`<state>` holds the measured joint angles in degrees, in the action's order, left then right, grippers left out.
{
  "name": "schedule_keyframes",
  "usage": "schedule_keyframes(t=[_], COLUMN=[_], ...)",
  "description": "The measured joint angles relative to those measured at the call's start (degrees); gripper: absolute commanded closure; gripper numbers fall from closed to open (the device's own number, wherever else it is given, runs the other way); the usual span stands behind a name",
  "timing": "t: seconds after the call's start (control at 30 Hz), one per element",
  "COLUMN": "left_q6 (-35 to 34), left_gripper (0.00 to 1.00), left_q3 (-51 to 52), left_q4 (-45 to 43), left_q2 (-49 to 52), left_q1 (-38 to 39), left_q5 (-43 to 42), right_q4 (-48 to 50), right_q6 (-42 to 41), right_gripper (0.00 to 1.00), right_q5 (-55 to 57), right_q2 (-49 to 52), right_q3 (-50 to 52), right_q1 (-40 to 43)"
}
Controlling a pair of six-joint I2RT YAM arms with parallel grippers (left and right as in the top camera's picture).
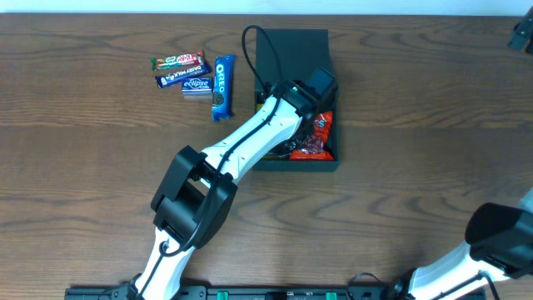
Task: Pack container
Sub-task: 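Lower the black bag between the bags and press it down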
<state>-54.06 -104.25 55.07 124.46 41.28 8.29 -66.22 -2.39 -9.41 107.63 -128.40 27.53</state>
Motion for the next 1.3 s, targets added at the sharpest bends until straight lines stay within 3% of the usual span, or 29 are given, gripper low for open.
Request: schedule_keyframes(t=[0.67,0.7,0.77,0.8,0.9,1.03,1.1,1.23,1.3], left_q6=[5.01,5.03,5.25,5.25,5.27,6.99,8.44,12.04,14.05], left_gripper=[0.94,0.86,0.38,0.22,0.14,0.16,0.23,0.84,0.94], left_q3=[0.00,0.00,0.00,0.00,0.00,-0.66,-2.27,-5.20,-5.73], left_q4=[0.07,0.07,0.09,0.07,0.15,0.66,0.68,0.46,0.44], left_q2=[0.00,0.00,0.00,0.00,0.00,0.00,-0.09,-1.03,-2.32], left_q1=[0.20,0.20,0.20,0.20,0.20,0.20,0.20,0.17,0.20], left_q5=[5.99,6.10,6.45,6.75,7.17,7.39,8.02,8.85,8.96], right_q4=[0.00,0.00,0.00,0.00,0.00,0.00,0.02,0.02,0.00], right_q6=[0.00,0.00,0.00,0.02,0.00,0.02,0.00,0.02,0.00], right_gripper=[0.01,0.01,0.01,0.01,0.01,0.01,0.01,0.01,0.01], right_q5=[-0.04,-0.04,-0.04,-0.04,-0.04,-0.04,-0.04,-0.04,-0.07], right_q2=[0.00,0.04,0.22,0.33,0.68,0.76,0.76,0.76,0.76], right_q3=[0.00,0.00,0.00,0.00,0.00,0.00,0.00,0.00,0.00], right_q1=[0.00,0.00,0.00,0.00,0.00,0.00,0.00,0.00,0.00])
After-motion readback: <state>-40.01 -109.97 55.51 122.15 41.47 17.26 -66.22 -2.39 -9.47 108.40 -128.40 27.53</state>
